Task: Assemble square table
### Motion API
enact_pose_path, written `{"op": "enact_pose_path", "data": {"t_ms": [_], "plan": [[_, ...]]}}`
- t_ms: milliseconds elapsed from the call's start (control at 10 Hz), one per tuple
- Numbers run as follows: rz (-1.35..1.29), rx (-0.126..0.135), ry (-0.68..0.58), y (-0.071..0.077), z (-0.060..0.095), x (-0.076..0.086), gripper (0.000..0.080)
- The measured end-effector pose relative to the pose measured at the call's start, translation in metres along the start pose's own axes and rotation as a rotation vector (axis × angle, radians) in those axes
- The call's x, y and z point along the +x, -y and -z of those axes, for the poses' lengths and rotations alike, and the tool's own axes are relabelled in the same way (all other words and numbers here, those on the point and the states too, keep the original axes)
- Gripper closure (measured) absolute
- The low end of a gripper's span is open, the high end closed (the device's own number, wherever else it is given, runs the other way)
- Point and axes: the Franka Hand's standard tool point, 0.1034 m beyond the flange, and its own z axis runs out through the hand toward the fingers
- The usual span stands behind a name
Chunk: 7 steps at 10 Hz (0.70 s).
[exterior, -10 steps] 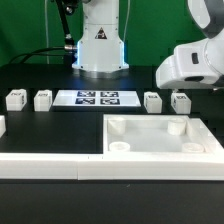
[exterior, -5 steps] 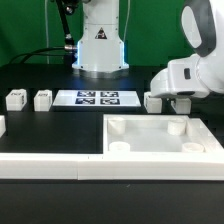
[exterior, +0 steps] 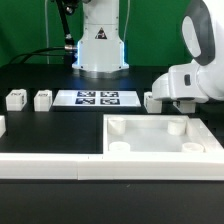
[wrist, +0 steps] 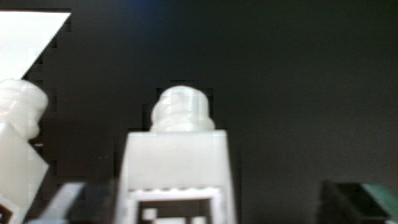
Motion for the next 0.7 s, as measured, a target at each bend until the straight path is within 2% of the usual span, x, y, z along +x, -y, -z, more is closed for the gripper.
{"op": "enact_pose_path", "data": {"t_ms": [100,200,700], "plan": [[0.000,0.000,0.000,0.0000,-0.0001,0.0000,0.0433],[0.001,0.000,0.001,0.0001,-0.0002,-0.0001,0.0513],[0.001,-0.001,0.001,0.0003,-0.0003,-0.0002,0.0513]]}}
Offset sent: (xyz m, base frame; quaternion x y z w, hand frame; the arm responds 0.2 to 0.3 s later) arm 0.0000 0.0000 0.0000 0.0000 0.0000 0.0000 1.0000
